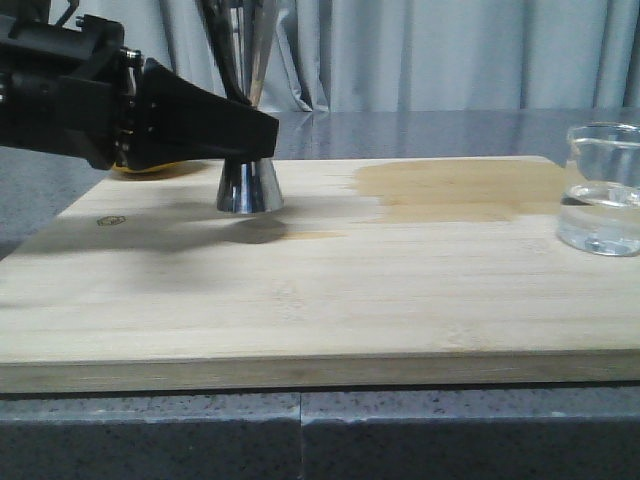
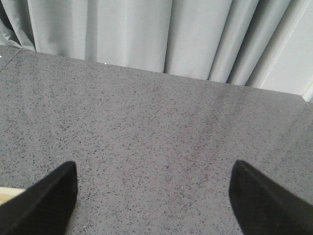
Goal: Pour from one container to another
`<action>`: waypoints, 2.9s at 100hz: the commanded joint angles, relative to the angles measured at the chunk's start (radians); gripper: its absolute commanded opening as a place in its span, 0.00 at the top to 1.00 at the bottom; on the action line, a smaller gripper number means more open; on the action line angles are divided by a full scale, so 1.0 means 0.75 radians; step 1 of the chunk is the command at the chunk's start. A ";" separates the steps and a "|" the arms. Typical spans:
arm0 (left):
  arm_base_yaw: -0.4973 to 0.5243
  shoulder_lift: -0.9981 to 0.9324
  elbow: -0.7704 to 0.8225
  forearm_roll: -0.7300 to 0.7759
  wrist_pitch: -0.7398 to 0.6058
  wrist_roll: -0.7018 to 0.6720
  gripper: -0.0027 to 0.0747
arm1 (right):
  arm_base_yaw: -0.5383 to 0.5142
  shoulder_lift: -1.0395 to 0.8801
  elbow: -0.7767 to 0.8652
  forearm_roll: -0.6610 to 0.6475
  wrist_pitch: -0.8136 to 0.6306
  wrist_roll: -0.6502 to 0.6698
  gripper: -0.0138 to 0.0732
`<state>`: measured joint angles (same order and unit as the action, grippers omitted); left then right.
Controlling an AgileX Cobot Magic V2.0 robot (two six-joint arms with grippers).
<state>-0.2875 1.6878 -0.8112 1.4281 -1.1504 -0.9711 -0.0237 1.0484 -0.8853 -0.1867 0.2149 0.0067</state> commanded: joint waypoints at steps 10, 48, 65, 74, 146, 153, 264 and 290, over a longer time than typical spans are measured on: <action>-0.018 -0.106 -0.035 -0.028 -0.282 -0.029 0.83 | 0.074 -0.031 -0.046 -0.003 -0.100 0.003 0.18; -0.018 -0.119 -0.035 -0.019 -0.282 -0.029 0.83 | 0.187 -0.326 0.221 -0.051 -0.273 0.003 0.18; -0.018 -0.119 -0.035 -0.019 -0.282 -0.029 0.83 | 0.187 -0.539 0.403 0.027 -0.287 0.006 0.18; -0.018 -0.119 -0.035 -0.019 -0.282 -0.029 0.83 | 0.187 -0.633 0.494 0.109 -0.287 0.006 0.18; -0.018 -0.119 -0.035 -0.019 -0.282 -0.029 0.83 | 0.491 -0.734 0.828 0.168 -0.364 0.006 0.18; -0.018 -0.119 -0.035 -0.019 -0.282 -0.029 0.83 | 0.491 -0.723 0.848 0.168 -0.383 0.006 0.18; -0.018 -0.119 -0.035 -0.019 -0.282 -0.029 0.83 | 0.491 -0.129 0.853 0.168 -0.890 0.006 0.18; -0.018 -0.119 -0.035 -0.019 -0.282 -0.029 0.83 | 0.491 -0.076 0.861 0.168 -0.957 0.006 0.18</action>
<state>-0.2934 1.6438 -0.8112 1.4463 -1.1545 -0.9862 0.3408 0.9811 -0.2212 -0.0625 -0.4024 0.0090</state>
